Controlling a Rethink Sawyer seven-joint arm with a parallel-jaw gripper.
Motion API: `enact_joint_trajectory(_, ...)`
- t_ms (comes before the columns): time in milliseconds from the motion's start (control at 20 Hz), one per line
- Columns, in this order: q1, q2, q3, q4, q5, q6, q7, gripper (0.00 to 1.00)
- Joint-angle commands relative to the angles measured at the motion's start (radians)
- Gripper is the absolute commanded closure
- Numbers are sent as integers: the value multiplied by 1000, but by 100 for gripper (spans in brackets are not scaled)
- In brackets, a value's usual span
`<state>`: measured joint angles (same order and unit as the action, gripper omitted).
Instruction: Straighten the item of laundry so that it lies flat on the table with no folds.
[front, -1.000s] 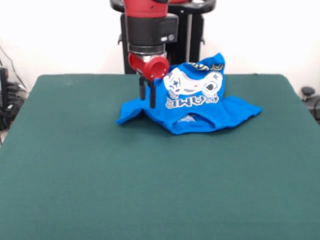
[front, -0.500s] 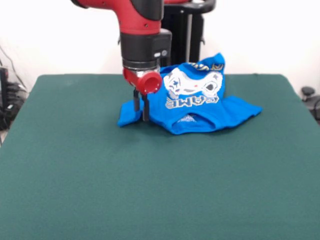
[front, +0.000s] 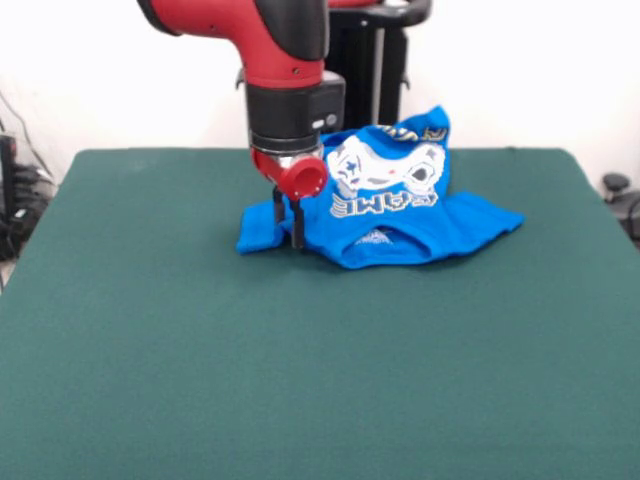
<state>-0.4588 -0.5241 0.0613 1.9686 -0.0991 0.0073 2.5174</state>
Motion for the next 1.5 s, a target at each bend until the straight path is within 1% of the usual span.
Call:
enact_joint_trajectory(50,14,1,11,-29,-36,135,-16,0)
enact_joint_trajectory(200,34,9,-3,-63,-50,194,-49,0)
enact_joint_trajectory(250,50,9,-15,-75,-66,200,-50,100)
enact_joint_trajectory(400,50,7,-11,-76,-79,192,-54,100)
enact_joint_trajectory(550,74,-4,-43,-72,-59,153,8,100)
enact_joint_trajectory(650,75,-3,-48,-72,-61,131,18,100)
enact_joint_trajectory(900,62,25,-53,-91,-72,66,21,100)
enact_joint_trajectory(1050,32,61,-25,-136,-81,35,12,100)
enact_joint_trajectory(1250,0,94,28,-203,-95,75,-24,100)
enact_joint_trajectory(1350,-6,103,54,-217,-97,82,-29,100)
enact_joint_trajectory(1500,-2,98,79,-216,-98,59,-10,100)
